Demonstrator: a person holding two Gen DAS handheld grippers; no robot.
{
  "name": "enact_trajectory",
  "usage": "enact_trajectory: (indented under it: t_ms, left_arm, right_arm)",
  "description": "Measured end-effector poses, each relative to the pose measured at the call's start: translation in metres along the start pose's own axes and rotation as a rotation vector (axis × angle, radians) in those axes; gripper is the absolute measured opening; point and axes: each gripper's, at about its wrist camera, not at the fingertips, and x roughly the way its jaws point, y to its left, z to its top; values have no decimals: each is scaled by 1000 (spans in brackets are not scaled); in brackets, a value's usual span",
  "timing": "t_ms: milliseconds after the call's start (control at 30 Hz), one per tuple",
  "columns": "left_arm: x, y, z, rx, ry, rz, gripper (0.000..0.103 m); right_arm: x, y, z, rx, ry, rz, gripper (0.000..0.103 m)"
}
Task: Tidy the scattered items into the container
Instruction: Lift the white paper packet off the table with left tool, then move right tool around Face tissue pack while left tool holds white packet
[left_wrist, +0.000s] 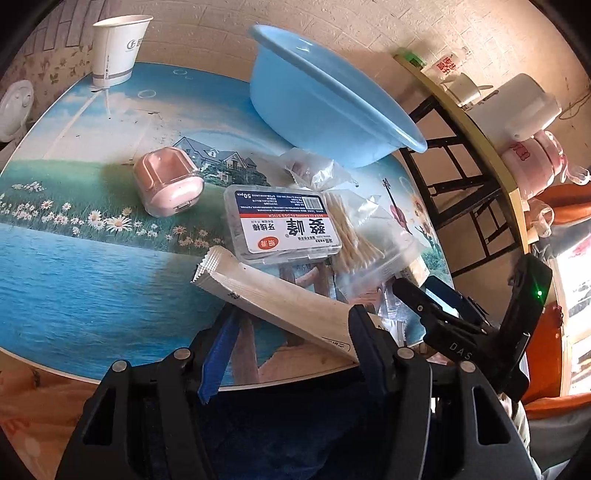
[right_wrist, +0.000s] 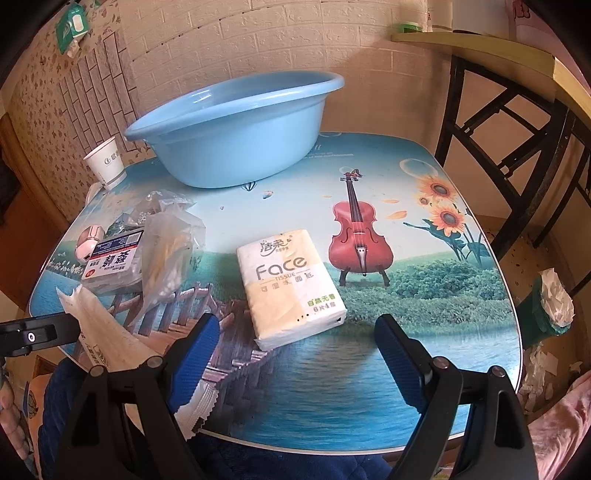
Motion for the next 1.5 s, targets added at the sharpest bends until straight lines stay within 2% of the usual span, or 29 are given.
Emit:
enact_trajectory:
  t_ms: [33,100,267,333,367,400,600,933,1300,1333,1400,1500]
  left_arm:
    - [3,1,0,-5,9,-5,33]
    - [8,3,0,-17,31,-24,6]
    - [6,4,-3,8,19,-9,7]
    - [4,6,-4,10,11,-7,7]
    - [3,8,-4,9,7,-4,7]
    - [2,9,-4,8,4,0,7]
    - [-7,24,-8,-11,-12,17,7]
    - [-31,55,-10,-43,-54,93,7]
    - [-30,53,-3,-46,-69,147,8]
    - [-29,53,-2,-45,-69,149,9]
    - [-30,52,-2,-42,-73,158,19]
    - [-29,48,-2,-27,-80,181,25]
  right_arm:
    - [0,-1,0,0,-1,-1,88]
    - [0,-1,0,1,-4,-3,88]
    - [-1,0,-1,0,-7,-4,88]
    - [-2,1,-1,-8,-21,1,72]
    - [-3,1,0,-14,-25,4,56]
    - [-3,1,0,-16,-25,4,51]
    - [-5,0,0,-18,-34,3,51]
    - [-10,-11,-3,16,-30,-60,51]
    - [-17,2,-9,-11,3,-36,51]
    - [-17,3,-9,-14,1,-35,51]
    - [-18,5,-10,-19,0,-34,51]
    - [-17,5,-10,-19,3,-34,51]
